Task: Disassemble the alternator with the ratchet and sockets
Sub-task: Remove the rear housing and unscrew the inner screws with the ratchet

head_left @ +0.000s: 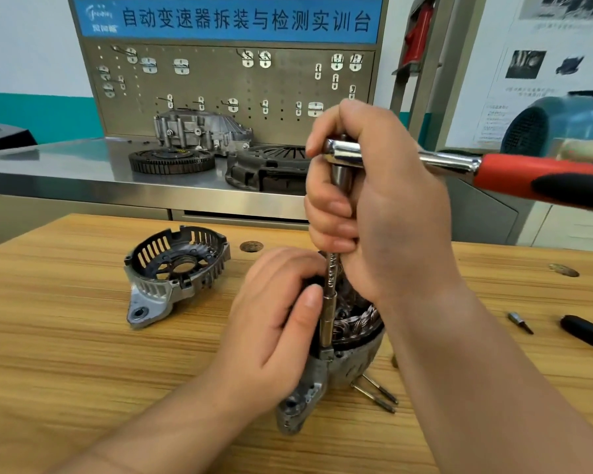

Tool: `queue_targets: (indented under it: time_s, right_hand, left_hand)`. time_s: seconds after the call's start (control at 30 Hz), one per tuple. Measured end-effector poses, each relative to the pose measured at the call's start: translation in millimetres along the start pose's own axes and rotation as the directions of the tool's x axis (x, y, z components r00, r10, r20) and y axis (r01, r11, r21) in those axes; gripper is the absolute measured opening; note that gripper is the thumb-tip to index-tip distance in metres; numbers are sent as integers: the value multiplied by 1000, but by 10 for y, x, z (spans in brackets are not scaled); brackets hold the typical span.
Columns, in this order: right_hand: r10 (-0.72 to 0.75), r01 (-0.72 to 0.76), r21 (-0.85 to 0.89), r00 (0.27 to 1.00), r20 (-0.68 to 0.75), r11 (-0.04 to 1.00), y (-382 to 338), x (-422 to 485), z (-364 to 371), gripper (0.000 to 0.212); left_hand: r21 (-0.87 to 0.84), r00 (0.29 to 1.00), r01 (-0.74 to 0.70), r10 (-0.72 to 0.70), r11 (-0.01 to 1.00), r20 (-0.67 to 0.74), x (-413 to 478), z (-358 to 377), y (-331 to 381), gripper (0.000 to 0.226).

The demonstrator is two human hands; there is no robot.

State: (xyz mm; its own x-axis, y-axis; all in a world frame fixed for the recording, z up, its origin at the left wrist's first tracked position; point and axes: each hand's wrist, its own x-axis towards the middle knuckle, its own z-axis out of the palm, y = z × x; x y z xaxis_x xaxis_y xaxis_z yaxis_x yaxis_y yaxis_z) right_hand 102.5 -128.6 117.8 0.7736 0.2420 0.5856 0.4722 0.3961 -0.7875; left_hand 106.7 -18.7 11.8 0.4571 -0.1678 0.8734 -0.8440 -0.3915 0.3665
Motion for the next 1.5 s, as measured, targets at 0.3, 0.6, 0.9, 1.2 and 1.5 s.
queue_targets:
  time_s: [0.3,0.6,0.9,1.2,1.5]
  right_hand:
    - [122,-158,211,978,171,965,21,83,-135,50]
    - [32,-51,237,996,82,970,157,42,-57,49]
    - [-361,345,-305,933,5,888,262,-36,-14,22]
    - [15,-60,264,986,169,963,272,-6,-107,55]
    - [-392,389,-119,920,2,913,226,-47,-90,26]
  left_hand:
    - [-236,985,103,-66,966,158,75,123,-46,46]
    - [-367,976,167,-102,915,191,88,43,-14,30]
    - [-255,995,88,-74,963,65,32,82,-23,34]
    - [-269,979,136,-88,953,185,61,11,-12,30]
    - [-226,960,230,-183,947,210,49,0,73,26]
